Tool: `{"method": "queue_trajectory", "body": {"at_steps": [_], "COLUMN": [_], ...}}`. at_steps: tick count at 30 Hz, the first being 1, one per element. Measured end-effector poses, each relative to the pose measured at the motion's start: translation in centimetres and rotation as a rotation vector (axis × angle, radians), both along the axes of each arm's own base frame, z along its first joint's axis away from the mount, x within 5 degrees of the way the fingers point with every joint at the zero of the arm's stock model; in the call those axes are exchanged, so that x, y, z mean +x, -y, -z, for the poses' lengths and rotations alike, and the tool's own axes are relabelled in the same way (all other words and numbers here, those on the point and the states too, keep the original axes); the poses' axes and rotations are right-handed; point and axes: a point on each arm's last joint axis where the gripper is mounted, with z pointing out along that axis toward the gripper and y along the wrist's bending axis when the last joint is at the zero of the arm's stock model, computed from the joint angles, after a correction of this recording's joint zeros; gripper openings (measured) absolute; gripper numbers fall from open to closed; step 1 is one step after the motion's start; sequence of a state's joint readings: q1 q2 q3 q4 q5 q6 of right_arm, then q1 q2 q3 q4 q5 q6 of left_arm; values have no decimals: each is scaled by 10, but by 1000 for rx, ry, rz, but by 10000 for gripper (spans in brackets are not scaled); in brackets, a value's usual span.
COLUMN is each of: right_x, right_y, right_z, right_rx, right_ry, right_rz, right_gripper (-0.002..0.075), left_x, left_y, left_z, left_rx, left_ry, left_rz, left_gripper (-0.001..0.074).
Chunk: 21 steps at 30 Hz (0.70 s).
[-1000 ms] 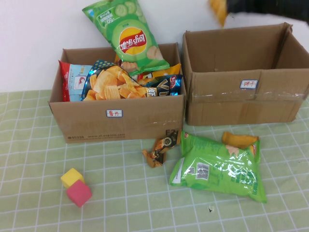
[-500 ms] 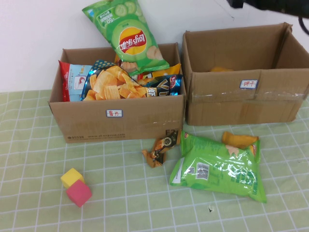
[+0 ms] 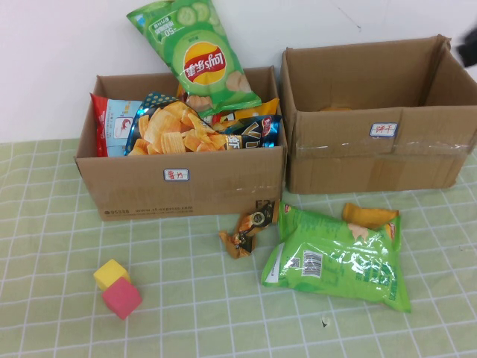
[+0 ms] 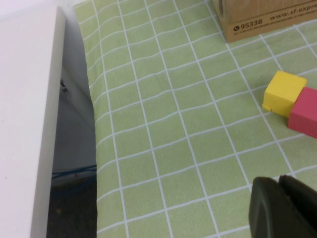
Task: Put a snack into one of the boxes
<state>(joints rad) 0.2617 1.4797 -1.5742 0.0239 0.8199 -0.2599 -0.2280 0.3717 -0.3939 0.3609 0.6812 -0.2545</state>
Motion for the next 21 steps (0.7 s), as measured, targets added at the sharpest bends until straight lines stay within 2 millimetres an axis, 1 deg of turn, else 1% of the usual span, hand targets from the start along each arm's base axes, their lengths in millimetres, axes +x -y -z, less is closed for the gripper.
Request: {"method": "queue_trajectory", "body": {"at_steps": [1,4,5,6,8,14,16,20,21], "right_x": [-6,-33,-53,-60,-78,-127,-145,-180,-187], "right_y": [5,17,22,24,29,41,46,54,56], "right_z": [1,-1,6,10,27,96,114,137,142], "right_rx": [-20,7,44,56,85,103,117,195,202], "right_ry": [4,45,70,78,90,54,33,51,58], "right_rz": [33,98,123,132,148,162,173,211,212], "right_gripper": [14,13,13,13,12,12,12,12,12], "left_x": [0,0,0,0,0,-1,-1,-1,-1], "left_y": [0,0,0,0,0,0,0,0,0], "left_z": [0,0,0,0,0,0,1,1,1], "left_rx": [0,0,0,0,0,1,-1,0,0], "left_ry": [0,0,0,0,0,4,3,2,2], "left_rz": [2,2,2,2,2,3,2,2,2], "left_gripper": [-1,-1,-1,-1,-1,-1,-1,-1,-1]}}
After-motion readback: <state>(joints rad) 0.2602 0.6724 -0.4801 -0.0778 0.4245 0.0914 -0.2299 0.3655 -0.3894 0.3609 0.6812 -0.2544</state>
